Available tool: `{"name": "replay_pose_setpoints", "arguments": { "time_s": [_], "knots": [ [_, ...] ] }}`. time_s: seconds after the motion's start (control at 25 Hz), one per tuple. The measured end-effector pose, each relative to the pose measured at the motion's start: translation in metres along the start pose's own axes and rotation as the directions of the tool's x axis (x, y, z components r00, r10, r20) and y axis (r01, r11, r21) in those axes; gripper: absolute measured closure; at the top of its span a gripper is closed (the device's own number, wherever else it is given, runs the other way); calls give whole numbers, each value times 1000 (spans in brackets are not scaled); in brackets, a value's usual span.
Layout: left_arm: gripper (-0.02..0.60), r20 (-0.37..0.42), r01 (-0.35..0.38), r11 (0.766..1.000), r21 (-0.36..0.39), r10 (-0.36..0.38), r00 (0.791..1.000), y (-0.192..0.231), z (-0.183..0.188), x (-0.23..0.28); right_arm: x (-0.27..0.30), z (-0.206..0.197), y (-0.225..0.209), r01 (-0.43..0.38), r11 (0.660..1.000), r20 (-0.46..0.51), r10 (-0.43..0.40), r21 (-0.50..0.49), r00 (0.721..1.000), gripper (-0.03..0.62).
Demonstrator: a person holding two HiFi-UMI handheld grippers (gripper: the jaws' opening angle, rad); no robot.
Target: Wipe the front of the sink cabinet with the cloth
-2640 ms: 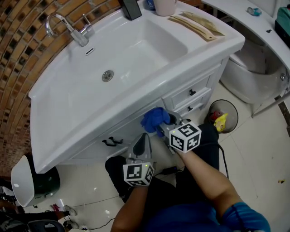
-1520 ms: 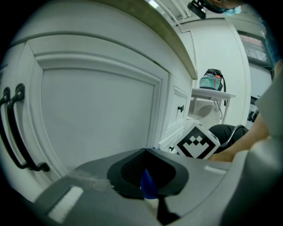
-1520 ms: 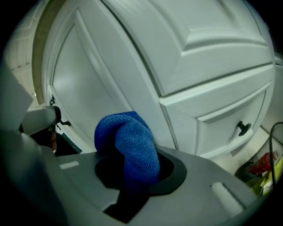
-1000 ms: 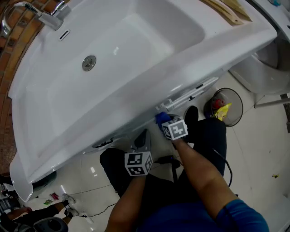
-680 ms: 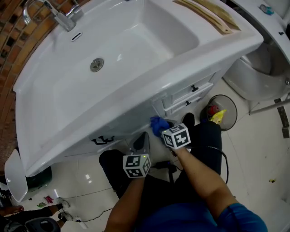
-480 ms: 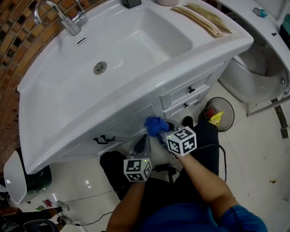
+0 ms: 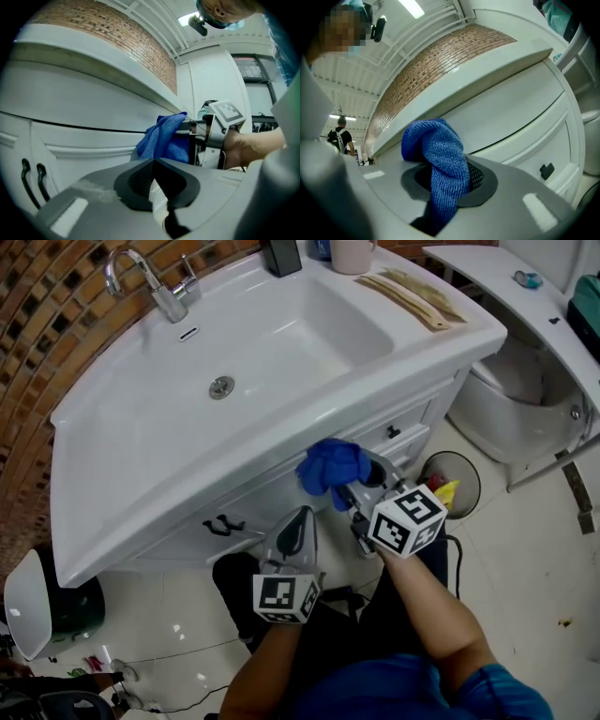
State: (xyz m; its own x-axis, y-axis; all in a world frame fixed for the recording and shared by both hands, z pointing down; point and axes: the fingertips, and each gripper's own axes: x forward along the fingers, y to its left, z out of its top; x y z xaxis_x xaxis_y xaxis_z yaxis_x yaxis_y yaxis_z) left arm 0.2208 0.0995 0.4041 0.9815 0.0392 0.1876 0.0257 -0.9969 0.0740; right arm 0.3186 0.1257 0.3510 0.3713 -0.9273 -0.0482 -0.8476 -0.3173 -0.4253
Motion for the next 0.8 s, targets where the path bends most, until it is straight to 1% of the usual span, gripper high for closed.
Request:
{"name": "replay_pose_setpoints", "arguments": {
  "time_s": [0.08, 0.16, 0.32, 0.52, 0.68, 0.8],
  "knots": [
    [580, 9, 6, 1000, -1, -6, 1000, -3, 5, 2, 4, -1, -9, 22, 1000, -16, -22, -3, 1000, 513],
    [580, -6, 9, 1000, 5, -9, 1000, -4, 0, 6, 6, -6, -19, 43, 999, -24, -43, 11, 999, 513],
    [580, -82, -1, 1000, 10, 1, 997, 2, -26, 13, 7, -24, -32, 62, 997, -50, -60, 47, 997, 513],
    [580, -165, -14, 1000, -2, 13, 986, 12, -60, 20, 6, -67, -49, 110, 990, -132, -99, 86, 986, 513],
    [580, -219, -31, 999, -11, 28, 975, 21, -83, 22, 3, -115, -68, 175, 978, -227, -146, 116, 963, 513],
    [580, -248, -39, 999, -17, 34, 968, 26, -97, 22, 0, -154, -85, 238, 963, -310, -190, 127, 932, 513]
  ]
}}
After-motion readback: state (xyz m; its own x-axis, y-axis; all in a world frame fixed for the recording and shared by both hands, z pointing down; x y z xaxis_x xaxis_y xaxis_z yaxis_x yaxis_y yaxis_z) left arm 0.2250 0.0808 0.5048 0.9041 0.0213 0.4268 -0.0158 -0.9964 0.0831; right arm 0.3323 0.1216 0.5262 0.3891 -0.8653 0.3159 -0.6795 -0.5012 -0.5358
